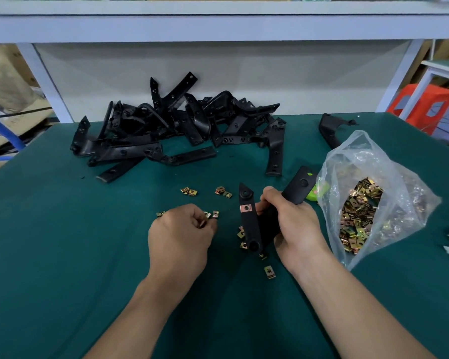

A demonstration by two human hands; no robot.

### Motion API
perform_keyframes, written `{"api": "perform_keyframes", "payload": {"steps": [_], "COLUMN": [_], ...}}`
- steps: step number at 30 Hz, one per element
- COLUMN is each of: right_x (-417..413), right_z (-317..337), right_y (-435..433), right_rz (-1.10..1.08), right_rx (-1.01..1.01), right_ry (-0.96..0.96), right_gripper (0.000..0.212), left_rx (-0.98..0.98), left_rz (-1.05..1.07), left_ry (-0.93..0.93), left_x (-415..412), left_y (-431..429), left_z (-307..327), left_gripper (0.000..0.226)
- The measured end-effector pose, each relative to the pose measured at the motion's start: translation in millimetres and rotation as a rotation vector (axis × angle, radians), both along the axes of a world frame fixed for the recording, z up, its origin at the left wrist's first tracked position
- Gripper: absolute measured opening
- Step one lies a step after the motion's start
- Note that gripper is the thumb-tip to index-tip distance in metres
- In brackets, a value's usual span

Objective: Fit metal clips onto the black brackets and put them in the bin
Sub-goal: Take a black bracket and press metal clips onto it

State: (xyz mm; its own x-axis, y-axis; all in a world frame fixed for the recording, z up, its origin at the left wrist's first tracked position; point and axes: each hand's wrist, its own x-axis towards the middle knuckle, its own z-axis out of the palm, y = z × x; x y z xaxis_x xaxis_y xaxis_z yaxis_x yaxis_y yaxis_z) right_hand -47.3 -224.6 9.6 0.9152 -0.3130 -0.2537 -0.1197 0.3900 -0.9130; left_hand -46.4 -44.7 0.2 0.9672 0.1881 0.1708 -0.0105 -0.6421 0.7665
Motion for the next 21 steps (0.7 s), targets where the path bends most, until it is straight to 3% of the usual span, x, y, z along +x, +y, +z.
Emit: {"api": "perform_keyframes", "payload": {"steps": [7,12,17,21], "right_x": [1,2,2,1], "right_z": [0,1,0,0], "right_y": [-1,0,0,0], "right_rz": [-0.004,-0.009,-0.001,0.007], "right_rx": [0.013,0.02,0.042,0.047], "right_ry": [0.003,0.008,0.002,-0.003], "right_gripper": [0.023,0.022,0.024,0.025], "left_rx": [-0.103,-0.208,-0.113,0.077], "left_rz": [-0.025,-0.109,-0.068,0.003], "left_ry": [-0.074,-0.092,-0.101,-0.116], "left_x": [-4,-4,-5,-8], "left_y": [-1,-1,-2,-2], "left_z": [4,6,8,12], "left_gripper": [0.017,0.023,0.021,0.012]}}
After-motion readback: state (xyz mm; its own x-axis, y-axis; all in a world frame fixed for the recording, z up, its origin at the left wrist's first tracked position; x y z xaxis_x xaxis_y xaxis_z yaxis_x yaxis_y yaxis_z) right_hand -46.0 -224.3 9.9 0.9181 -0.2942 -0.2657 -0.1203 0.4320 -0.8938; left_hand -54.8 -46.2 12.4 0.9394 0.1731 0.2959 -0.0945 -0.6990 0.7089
